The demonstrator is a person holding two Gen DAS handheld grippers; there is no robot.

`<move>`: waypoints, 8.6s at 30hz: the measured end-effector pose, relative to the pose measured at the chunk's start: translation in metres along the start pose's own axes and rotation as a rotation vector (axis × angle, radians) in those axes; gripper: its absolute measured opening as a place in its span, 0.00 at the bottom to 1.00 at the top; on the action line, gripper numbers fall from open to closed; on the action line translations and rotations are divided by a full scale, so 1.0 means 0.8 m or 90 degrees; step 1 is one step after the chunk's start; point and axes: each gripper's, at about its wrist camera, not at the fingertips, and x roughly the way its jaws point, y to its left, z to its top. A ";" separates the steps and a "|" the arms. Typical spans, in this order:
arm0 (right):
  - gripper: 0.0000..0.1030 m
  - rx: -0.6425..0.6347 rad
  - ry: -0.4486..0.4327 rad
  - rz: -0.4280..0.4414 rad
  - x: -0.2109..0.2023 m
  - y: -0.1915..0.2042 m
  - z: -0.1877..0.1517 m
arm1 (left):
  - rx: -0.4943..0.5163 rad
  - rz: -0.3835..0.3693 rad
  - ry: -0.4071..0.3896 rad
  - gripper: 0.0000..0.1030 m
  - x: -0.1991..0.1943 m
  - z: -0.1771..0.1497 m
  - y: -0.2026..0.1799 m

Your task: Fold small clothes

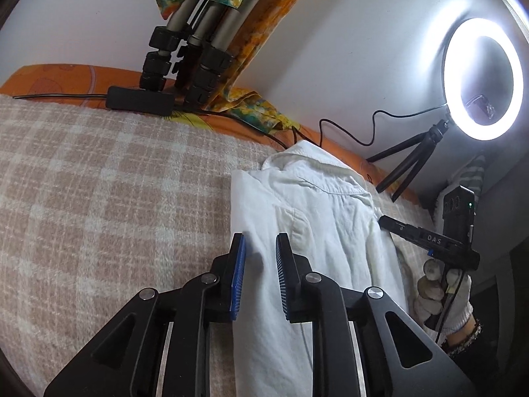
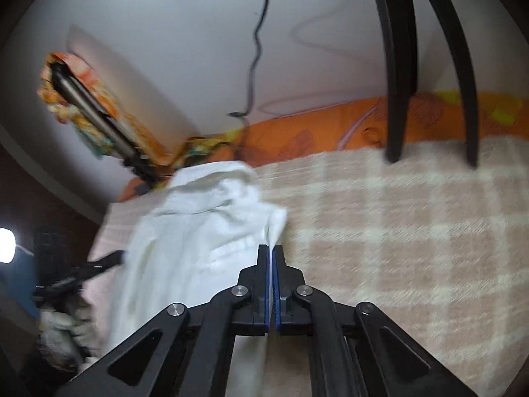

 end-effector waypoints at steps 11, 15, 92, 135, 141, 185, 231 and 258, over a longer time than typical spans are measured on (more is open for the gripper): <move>0.35 0.040 -0.022 0.098 -0.012 -0.025 0.004 | -0.022 -0.072 0.022 0.44 0.031 0.027 0.009; 0.35 0.033 0.000 0.118 0.003 -0.020 0.003 | -0.041 -0.093 0.003 0.38 0.042 0.031 0.016; 0.23 -0.179 -0.047 -0.074 -0.311 0.092 -0.392 | 0.136 -0.005 -0.006 0.12 -0.282 -0.307 -0.071; 0.28 -0.086 -0.070 0.049 -0.233 0.134 -0.293 | 0.104 0.049 -0.049 0.09 -0.186 -0.190 -0.113; 0.28 -0.123 -0.068 0.023 -0.188 0.173 -0.258 | 0.114 0.089 -0.024 0.09 -0.132 -0.174 -0.108; 0.56 0.051 -0.006 0.027 -0.199 0.052 -0.268 | -0.077 0.013 -0.021 0.53 -0.194 -0.215 -0.015; 0.11 -0.077 -0.050 0.037 -0.234 0.164 -0.306 | 0.026 -0.083 -0.012 0.12 -0.155 -0.200 -0.123; 0.10 -0.099 -0.147 -0.193 -0.364 0.011 -0.195 | 0.153 -0.148 -0.001 0.12 0.016 -0.115 -0.339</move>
